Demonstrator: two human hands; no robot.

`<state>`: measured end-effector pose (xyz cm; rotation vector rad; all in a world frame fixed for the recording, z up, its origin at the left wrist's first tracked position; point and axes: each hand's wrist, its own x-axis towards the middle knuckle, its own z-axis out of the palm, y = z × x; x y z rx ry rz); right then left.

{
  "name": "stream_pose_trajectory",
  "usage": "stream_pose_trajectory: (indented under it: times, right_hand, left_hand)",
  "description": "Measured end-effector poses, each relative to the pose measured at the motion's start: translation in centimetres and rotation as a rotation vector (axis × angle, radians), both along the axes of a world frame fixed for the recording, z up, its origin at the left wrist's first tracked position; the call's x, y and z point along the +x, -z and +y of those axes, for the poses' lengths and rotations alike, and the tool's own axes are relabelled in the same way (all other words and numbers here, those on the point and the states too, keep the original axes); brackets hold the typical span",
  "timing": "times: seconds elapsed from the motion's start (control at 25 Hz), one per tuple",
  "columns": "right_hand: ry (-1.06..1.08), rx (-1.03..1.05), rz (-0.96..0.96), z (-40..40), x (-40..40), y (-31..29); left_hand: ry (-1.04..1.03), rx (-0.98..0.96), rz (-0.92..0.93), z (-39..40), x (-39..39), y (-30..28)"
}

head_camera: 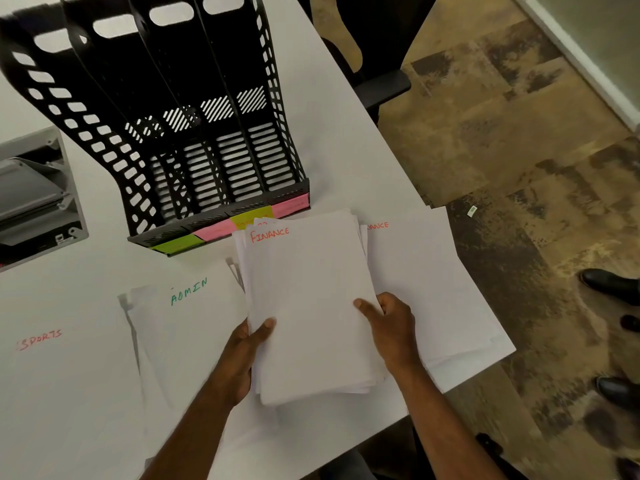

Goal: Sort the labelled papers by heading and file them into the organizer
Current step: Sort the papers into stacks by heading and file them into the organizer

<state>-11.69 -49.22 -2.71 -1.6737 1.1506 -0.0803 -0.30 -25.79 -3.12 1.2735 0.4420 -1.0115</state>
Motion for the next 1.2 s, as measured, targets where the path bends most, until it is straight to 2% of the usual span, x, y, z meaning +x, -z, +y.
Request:
stream_pose_trajectory:
  times: [0.24, 0.36, 0.52, 0.72, 0.8, 0.84, 0.92, 1.0, 1.04, 1.12, 1.2]
  right_hand:
    - [-0.079, -0.283, 0.012, -1.0, -1.6, -0.8]
    - [-0.014, -0.640, 0.105, -4.6, -3.7, -0.8]
    - [-0.039, -0.805, 0.279, -8.8, -7.1, 0.5]
    - [-0.035, -0.721, 0.427, -9.6, -7.9, 1.5]
    - [0.007, -0.736, 0.315, -8.3, -6.8, 0.8]
    - [0.005, -0.683, 0.184, -7.0, -5.9, 0.2]
    - [-0.024, -0.381, -0.030, -3.5, -3.5, -1.3]
    - [-0.114, -0.030, 0.008, -0.3, -1.2, -2.1]
    - [-0.154, 0.074, 0.058, 0.9, -0.5, -2.1]
    - [-0.135, 0.100, 0.084, 2.3, 0.0, -1.7]
    - [-0.056, 0.033, 0.063, 2.5, -0.2, -1.4]
  left_hand:
    - [-0.056, 0.015, -0.024, 0.2, -0.3, -0.3]
    - [-0.048, 0.025, -0.056, 0.8, 0.1, -0.6]
    - [-0.065, 0.053, -0.078, 2.1, 0.8, -0.9]
    - [-0.064, 0.047, -0.070, 2.3, 0.7, -0.7]
    - [-0.070, 0.042, -0.056, 2.1, 0.5, -0.7]
    - [-0.068, 0.038, -0.050, 2.1, 0.4, -0.7]
    - [-0.052, 0.034, -0.041, 1.9, 0.0, -0.8]
    - [-0.037, 0.032, -0.037, 1.7, -0.3, -0.8]
    - [-0.034, 0.028, -0.040, 1.7, -0.4, -0.8]
    - [-0.030, 0.010, -0.049, 1.5, -0.5, -0.9]
    - [-0.021, -0.003, -0.050, 1.4, -0.6, -1.0]
